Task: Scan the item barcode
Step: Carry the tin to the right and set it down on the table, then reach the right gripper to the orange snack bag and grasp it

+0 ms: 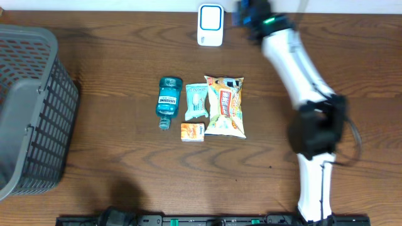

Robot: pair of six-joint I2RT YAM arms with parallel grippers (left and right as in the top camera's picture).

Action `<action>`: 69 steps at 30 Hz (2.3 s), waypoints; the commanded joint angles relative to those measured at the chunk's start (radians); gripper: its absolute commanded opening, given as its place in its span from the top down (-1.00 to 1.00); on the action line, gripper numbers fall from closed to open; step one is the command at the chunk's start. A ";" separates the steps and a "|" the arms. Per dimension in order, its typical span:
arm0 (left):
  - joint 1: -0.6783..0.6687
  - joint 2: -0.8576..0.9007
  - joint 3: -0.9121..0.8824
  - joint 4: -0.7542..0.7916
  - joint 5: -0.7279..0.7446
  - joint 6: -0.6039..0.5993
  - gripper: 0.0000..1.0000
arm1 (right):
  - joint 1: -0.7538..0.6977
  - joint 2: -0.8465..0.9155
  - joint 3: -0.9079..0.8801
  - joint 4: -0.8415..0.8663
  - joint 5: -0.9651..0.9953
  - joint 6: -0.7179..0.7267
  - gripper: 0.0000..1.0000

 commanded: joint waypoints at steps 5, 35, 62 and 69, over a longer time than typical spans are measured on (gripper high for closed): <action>0.000 0.006 0.003 -0.078 -0.006 0.017 -0.95 | -0.359 -0.096 0.014 -0.320 0.118 -0.055 0.42; 0.000 0.006 0.003 -0.078 -0.006 0.017 -0.95 | -0.561 -0.142 0.001 -0.590 -0.256 0.150 -0.99; 0.000 0.006 0.003 -0.078 -0.006 0.017 -0.95 | 0.397 -0.039 -0.359 -0.474 0.023 0.231 -0.57; 0.000 0.006 0.003 -0.078 -0.006 0.017 -0.95 | 0.481 0.121 -0.359 -0.569 0.249 0.367 -0.19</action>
